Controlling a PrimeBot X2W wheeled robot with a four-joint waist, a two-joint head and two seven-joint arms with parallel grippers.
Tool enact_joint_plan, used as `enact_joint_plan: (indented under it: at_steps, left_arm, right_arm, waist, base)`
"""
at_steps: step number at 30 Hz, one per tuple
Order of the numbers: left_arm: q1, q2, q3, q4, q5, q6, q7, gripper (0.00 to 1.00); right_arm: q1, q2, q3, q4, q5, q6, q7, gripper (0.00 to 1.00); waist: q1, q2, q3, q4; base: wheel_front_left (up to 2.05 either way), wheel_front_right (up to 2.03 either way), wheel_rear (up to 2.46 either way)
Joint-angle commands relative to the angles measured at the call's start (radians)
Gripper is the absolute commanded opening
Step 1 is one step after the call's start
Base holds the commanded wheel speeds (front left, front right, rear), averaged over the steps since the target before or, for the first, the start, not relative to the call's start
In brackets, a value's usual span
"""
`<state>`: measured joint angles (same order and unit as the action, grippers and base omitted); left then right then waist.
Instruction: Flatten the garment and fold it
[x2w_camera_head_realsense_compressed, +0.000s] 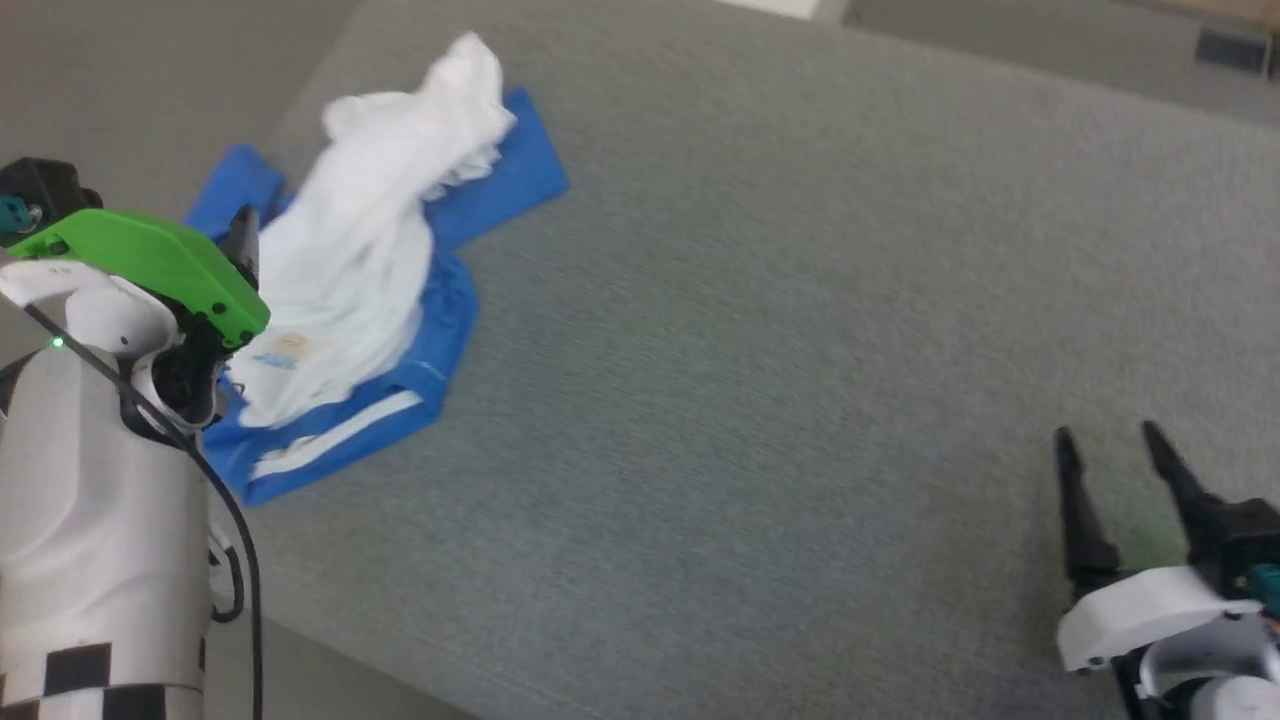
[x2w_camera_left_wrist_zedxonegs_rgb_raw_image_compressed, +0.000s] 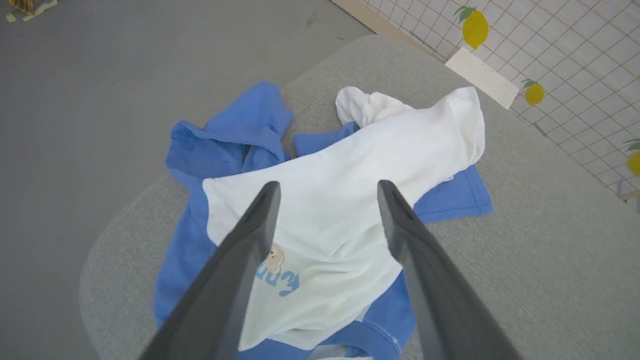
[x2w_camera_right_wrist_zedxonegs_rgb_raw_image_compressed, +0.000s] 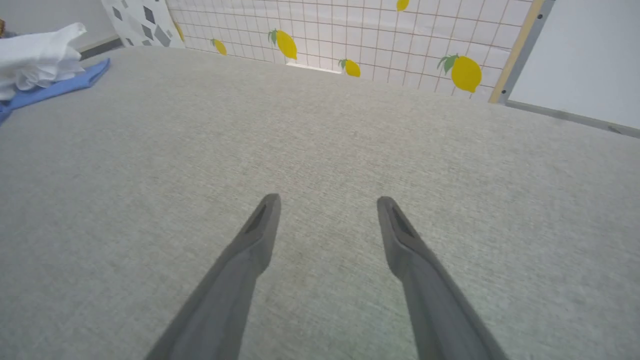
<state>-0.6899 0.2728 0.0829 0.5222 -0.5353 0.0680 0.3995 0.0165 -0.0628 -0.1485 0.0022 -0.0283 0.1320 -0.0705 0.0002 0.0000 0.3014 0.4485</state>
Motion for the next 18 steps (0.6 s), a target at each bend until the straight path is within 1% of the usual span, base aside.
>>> enact_joint_plan:
  at_steps: [1, 5, 10, 14, 18]
  left_arm:
    - [-0.026, 0.008, 0.001, 0.011, -0.008, 0.009, 0.018, 1.0]
    - [-0.041, 0.003, -0.003, 0.054, -0.019, 0.04, 0.089, 1.0]
    - [-0.043, -0.025, -0.012, 0.109, -0.037, 0.083, 0.174, 1.0]
    - [-0.032, -0.051, -0.032, 0.141, -0.045, 0.078, 0.206, 1.0]
    - [-0.009, -0.072, -0.051, 0.163, -0.056, 0.05, 0.218, 1.0]
  right_arm:
    - [0.001, -0.008, -0.012, -0.017, -0.004, -0.001, 0.003, 1.0]
    - [0.013, -0.023, -0.041, -0.052, -0.001, -0.001, 0.014, 1.0]
    - [0.029, -0.035, -0.062, -0.087, 0.003, -0.001, 0.024, 1.0]
    - [0.032, -0.038, -0.069, -0.102, 0.007, -0.001, 0.033, 1.0]
    - [0.038, -0.04, -0.075, -0.112, 0.009, -0.001, 0.037, 1.0]
  waist:
    - [-0.0002, 0.0, 0.128, -0.106]
    - [-0.0002, 0.0, 0.175, -0.119]
    - [-0.0002, 0.0, 0.217, -0.116]
    - [-0.0002, 0.0, 0.24, -0.11]
    - [-0.0002, 0.0, 0.248, -0.102]
  base:
    - [0.0, 0.0, 0.0]
    - [0.0, 0.0, 0.0]
    - [0.0, 0.0, 0.0]
    - [0.0, 0.0, 0.0]
    - [0.0, 0.0, 0.0]
